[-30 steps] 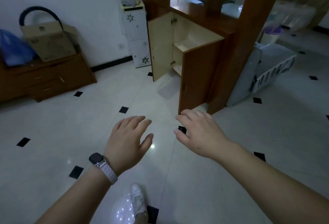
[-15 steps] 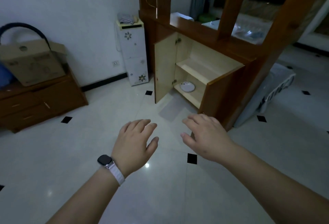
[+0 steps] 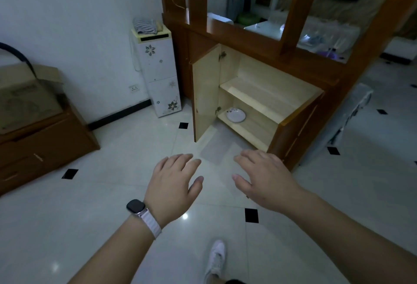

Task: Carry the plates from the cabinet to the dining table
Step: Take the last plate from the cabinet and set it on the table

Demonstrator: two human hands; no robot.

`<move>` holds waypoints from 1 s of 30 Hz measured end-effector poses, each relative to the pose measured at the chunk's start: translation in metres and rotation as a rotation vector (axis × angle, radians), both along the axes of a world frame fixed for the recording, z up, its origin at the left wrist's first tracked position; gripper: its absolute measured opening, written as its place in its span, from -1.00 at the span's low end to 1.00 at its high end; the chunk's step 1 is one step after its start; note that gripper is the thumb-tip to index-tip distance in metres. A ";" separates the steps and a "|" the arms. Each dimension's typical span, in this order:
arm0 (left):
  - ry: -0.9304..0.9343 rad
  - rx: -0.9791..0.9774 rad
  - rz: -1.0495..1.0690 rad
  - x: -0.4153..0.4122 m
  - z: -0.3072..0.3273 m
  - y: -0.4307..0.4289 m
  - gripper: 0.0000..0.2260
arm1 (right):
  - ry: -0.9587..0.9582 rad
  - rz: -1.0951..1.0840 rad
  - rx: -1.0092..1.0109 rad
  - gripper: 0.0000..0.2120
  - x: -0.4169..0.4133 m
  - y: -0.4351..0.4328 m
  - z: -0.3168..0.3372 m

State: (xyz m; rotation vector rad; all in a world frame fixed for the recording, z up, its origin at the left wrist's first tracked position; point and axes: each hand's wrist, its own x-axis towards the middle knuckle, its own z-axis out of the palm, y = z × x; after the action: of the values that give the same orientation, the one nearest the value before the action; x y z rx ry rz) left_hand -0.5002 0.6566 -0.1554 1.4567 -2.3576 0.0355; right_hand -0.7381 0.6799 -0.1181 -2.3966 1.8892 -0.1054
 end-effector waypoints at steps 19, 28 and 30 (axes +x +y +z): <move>-0.155 0.041 0.013 0.011 0.014 -0.249 -0.62 | -0.085 0.020 0.002 -0.44 0.009 -0.259 -0.017; -0.162 0.005 -0.149 -0.029 0.007 -0.358 -0.63 | -0.031 -0.129 0.013 -0.49 -0.027 -0.317 -0.017; -0.151 -0.003 -0.194 -0.039 0.001 -0.388 -0.65 | -0.020 -0.179 0.022 -0.49 -0.031 -0.337 -0.018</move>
State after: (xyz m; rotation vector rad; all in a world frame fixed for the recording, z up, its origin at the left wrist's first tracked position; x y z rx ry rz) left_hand -0.5389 0.2682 -0.1544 1.2579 -2.6089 0.1017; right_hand -0.7695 0.3430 -0.1358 -2.2001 2.0807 -0.1203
